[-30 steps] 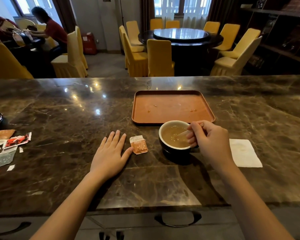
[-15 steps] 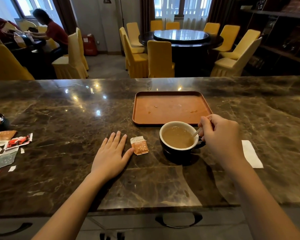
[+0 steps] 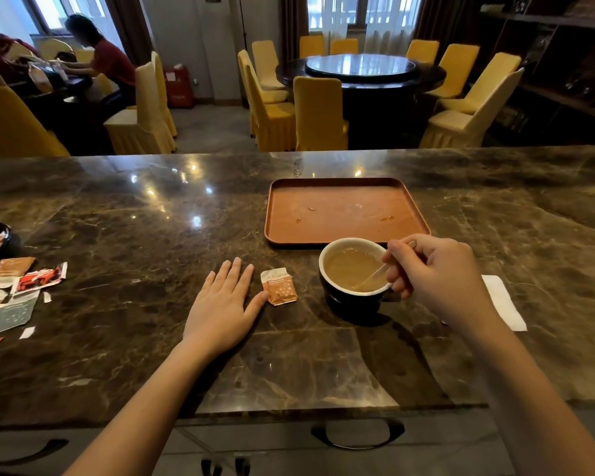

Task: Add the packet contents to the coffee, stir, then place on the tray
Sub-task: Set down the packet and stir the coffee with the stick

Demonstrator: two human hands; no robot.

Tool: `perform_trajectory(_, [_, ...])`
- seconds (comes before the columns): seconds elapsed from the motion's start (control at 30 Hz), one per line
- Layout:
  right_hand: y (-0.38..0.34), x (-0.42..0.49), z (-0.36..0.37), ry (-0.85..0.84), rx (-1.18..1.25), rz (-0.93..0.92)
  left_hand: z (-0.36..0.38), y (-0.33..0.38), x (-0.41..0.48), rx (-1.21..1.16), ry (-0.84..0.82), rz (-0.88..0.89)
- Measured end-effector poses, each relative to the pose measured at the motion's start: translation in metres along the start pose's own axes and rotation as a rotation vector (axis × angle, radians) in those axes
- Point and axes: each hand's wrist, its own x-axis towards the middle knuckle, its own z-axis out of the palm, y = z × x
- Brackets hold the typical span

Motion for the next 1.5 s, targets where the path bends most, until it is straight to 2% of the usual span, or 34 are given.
perform_trajectory(0.43, [-0.002,0.006,-0.009,0.167,-0.263,-0.134,0.002,-0.001,0.0,0.004,0.009,0.003])
perform_trajectory(0.7, [-0.005,-0.002,-0.018,0.298,-0.213,-0.215,0.002,-0.001,0.001,0.008,0.008,0.003])
perform_trajectory(0.83, [-0.003,-0.003,-0.022,0.369,-0.095,-0.183,0.002,-0.001,0.001,0.006,0.002,0.001])
perform_trajectory(0.93, [0.004,-0.003,-0.02,0.382,0.033,-0.126,0.002,-0.002,0.002,0.004,-0.003,-0.001])
perform_trajectory(1.1, [0.021,-0.009,-0.02,0.393,0.11,-0.056,0.003,-0.002,0.002,0.004,-0.003,0.001])
perform_trajectory(1.4, [0.02,-0.016,-0.031,0.485,0.146,-0.112,0.007,-0.004,0.004,0.011,0.006,-0.006])
perform_trajectory(1.5, [0.02,-0.014,-0.028,0.414,0.107,-0.13,0.006,-0.003,0.005,0.012,0.001,-0.01])
